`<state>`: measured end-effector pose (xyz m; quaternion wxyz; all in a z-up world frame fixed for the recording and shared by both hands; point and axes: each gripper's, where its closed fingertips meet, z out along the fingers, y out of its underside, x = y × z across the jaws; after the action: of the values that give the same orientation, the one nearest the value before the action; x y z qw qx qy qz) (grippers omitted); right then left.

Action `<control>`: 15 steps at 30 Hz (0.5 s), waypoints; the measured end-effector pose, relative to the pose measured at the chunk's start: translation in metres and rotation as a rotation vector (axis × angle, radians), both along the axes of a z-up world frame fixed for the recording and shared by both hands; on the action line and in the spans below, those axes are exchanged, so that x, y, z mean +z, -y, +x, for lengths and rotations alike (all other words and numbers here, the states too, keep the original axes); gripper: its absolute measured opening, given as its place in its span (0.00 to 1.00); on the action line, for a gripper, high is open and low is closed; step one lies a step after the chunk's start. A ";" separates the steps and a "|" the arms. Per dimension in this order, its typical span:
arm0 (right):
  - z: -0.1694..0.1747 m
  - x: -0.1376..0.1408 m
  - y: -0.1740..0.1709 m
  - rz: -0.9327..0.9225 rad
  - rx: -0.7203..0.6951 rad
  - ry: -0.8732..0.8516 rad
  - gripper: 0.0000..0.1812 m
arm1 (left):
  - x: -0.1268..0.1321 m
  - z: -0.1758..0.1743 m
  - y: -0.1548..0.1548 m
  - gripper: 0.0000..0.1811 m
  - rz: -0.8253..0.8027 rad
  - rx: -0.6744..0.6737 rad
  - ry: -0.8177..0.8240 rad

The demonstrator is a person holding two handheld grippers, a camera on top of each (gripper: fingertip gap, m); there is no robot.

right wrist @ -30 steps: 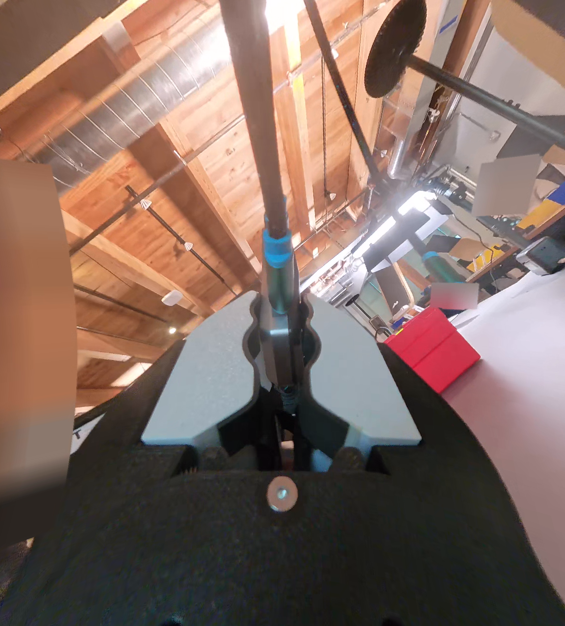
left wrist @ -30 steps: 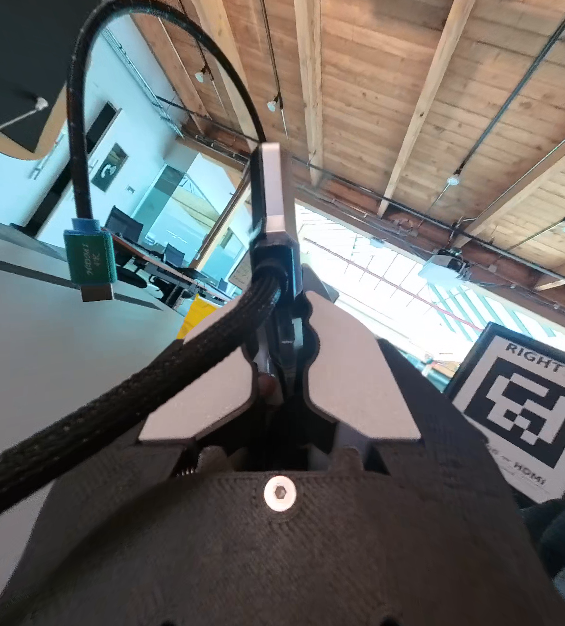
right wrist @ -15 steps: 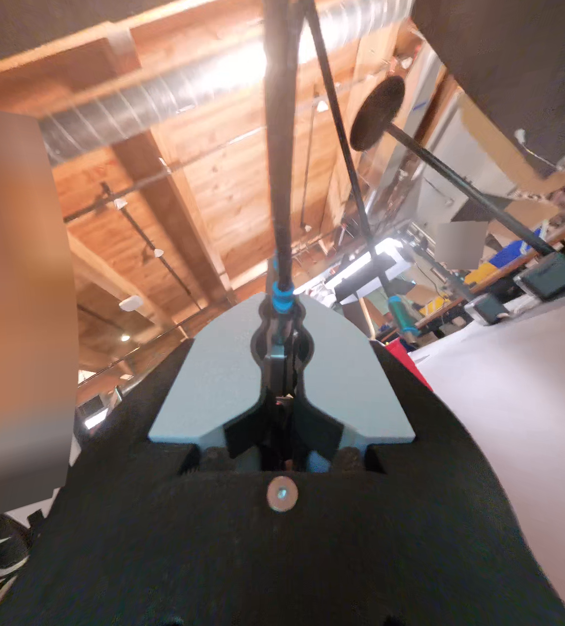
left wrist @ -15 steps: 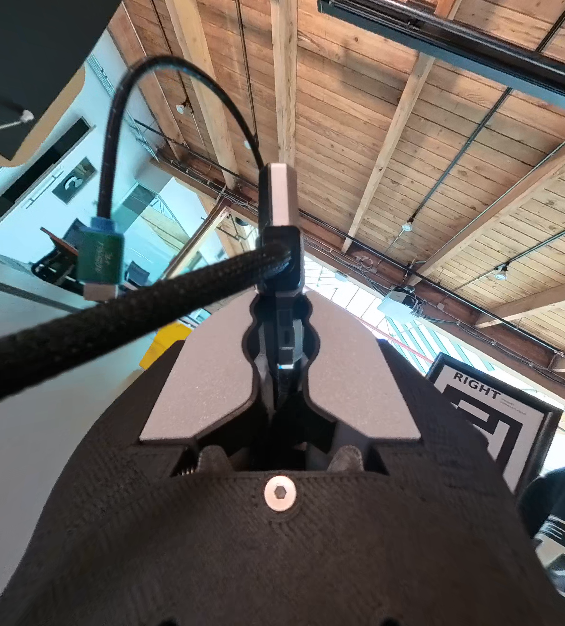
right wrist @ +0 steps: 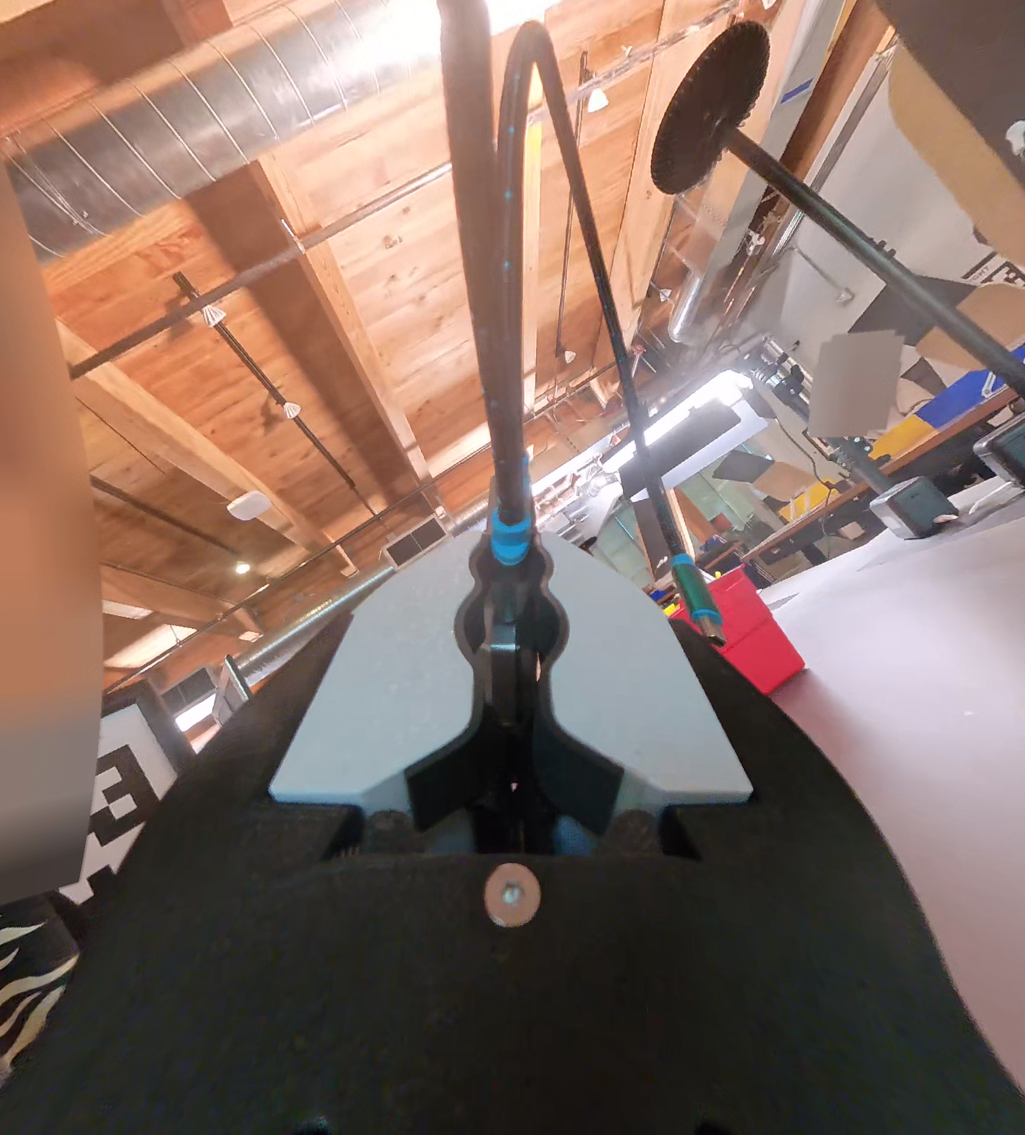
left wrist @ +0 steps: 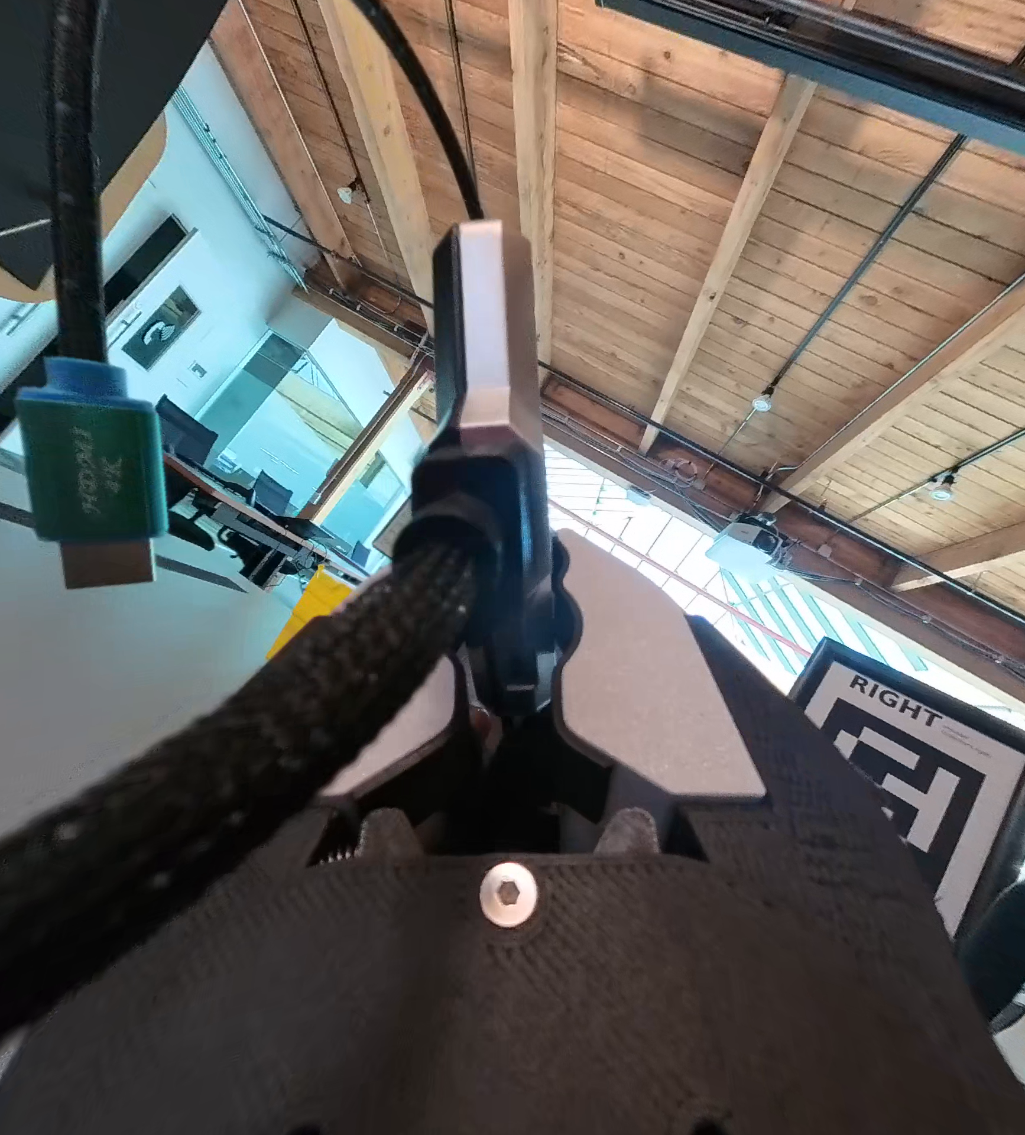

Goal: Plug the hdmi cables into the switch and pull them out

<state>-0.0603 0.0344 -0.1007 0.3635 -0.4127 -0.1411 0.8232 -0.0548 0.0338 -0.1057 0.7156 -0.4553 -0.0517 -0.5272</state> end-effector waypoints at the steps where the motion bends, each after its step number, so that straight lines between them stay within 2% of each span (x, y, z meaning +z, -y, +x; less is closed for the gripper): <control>1: 0.002 0.000 -0.002 -0.010 -0.012 -0.008 0.06 | 0.000 0.000 -0.001 0.12 -0.010 0.010 -0.007; 2: 0.004 0.000 -0.007 -0.030 -0.032 -0.023 0.06 | 0.000 -0.002 -0.002 0.13 -0.014 0.024 -0.004; 5: 0.012 0.000 -0.018 -0.098 -0.070 -0.074 0.06 | 0.001 -0.007 -0.001 0.25 0.001 0.052 0.022; 8: 0.017 0.002 -0.021 -0.091 -0.119 -0.094 0.07 | -0.001 -0.010 -0.003 0.21 -0.009 0.083 0.037; 10: 0.016 0.003 -0.018 -0.079 -0.109 -0.098 0.07 | -0.002 -0.014 -0.002 0.13 -0.008 0.089 0.061; 15: -0.003 -0.002 -0.001 -0.003 -0.032 0.010 0.07 | 0.007 -0.036 0.009 0.12 0.069 0.130 0.154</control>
<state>-0.0632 0.0349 -0.1031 0.3753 -0.4195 -0.1349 0.8154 -0.0908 0.0243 -0.0989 0.7575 -0.3842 -0.1175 -0.5146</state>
